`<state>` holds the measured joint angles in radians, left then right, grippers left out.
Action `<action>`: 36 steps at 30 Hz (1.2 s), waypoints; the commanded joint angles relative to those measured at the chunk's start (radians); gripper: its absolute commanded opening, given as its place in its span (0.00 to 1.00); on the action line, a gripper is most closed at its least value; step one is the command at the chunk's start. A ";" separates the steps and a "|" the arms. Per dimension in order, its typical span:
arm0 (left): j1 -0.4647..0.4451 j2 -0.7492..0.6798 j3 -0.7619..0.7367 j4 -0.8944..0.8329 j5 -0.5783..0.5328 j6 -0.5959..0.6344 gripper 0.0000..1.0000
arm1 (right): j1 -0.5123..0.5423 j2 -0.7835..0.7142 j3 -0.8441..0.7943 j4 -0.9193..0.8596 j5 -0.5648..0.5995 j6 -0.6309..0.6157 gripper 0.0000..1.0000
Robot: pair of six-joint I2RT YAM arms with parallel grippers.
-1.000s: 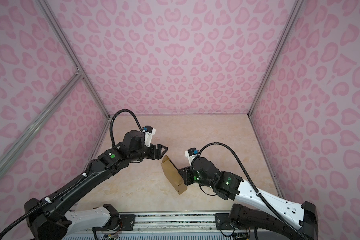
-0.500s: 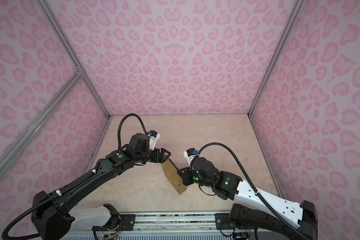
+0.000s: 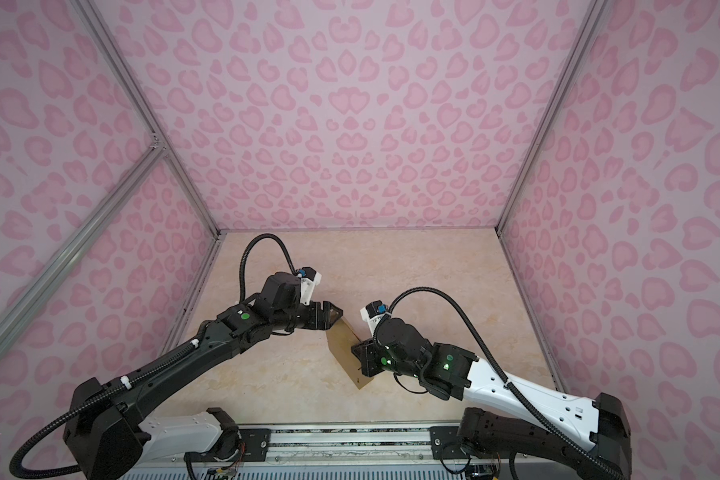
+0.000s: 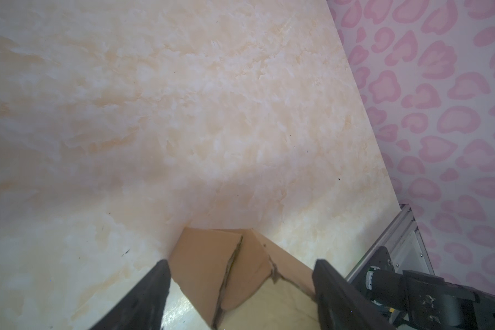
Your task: Fold the paper box
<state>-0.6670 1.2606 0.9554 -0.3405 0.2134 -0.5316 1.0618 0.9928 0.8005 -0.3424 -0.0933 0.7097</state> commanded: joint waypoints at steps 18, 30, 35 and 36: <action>0.001 -0.051 -0.096 0.026 -0.003 -0.035 0.79 | 0.005 -0.026 0.053 -0.096 0.096 0.020 0.14; 0.000 -0.087 -0.149 0.042 -0.005 -0.057 0.79 | 0.009 0.007 -0.003 -0.062 0.073 0.031 0.12; -0.001 -0.086 -0.165 0.053 -0.006 -0.063 0.79 | 0.019 0.018 -0.010 -0.071 0.084 0.033 0.11; -0.003 -0.087 -0.171 0.055 -0.005 -0.066 0.79 | 0.021 0.019 -0.012 -0.072 0.085 0.033 0.11</action>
<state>-0.6678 1.1759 0.7952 -0.2668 0.2123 -0.5945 1.0779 1.0065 0.7975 -0.4133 -0.0193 0.7410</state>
